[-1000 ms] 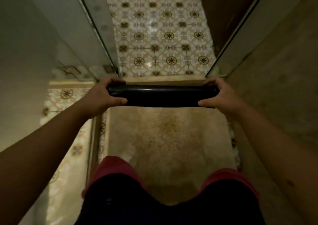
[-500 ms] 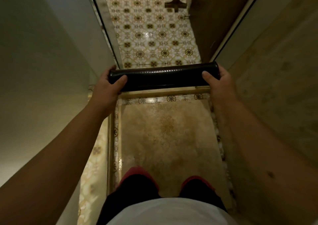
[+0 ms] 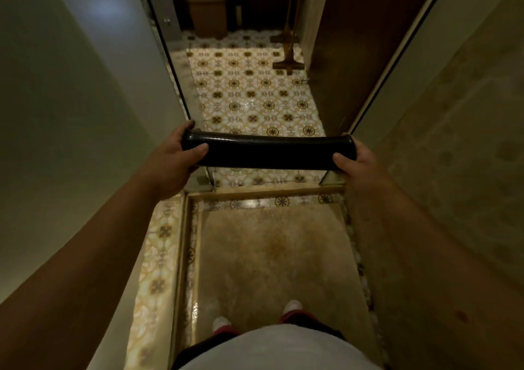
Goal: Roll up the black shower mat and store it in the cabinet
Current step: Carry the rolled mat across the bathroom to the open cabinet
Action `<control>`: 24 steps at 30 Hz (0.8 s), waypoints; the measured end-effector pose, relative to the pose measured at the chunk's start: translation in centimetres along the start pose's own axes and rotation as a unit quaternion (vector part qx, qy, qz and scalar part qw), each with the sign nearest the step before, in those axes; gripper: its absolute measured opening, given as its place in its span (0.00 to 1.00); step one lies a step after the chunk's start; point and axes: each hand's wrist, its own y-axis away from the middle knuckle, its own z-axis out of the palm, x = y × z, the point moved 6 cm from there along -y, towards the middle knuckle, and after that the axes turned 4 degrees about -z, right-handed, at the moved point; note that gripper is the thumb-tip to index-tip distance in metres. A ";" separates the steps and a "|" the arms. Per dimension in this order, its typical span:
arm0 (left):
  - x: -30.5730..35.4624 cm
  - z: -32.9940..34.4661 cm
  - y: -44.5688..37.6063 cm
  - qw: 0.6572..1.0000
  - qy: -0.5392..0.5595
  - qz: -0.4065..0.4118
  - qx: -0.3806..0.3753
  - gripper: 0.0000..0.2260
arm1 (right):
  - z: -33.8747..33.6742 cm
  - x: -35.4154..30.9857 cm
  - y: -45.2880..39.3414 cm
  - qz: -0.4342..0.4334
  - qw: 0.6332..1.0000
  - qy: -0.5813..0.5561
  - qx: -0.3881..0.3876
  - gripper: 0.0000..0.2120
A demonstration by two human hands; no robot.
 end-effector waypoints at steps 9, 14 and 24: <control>1.8 4.4 -1.3 0.988 0.054 0.063 0.129 0.26 | -4.6 -2.5 -4.0 -0.046 0.998 -0.006 -0.036 0.20; 2.5 6.2 -2.8 0.985 0.001 0.083 0.153 0.25 | -7.2 -3.3 -6.7 -0.050 0.998 -0.004 -0.042 0.17; 3.5 6.0 -8.4 0.985 -0.022 0.085 0.149 0.27 | -7.9 -2.5 -12.7 -0.043 0.999 0.002 -0.019 0.15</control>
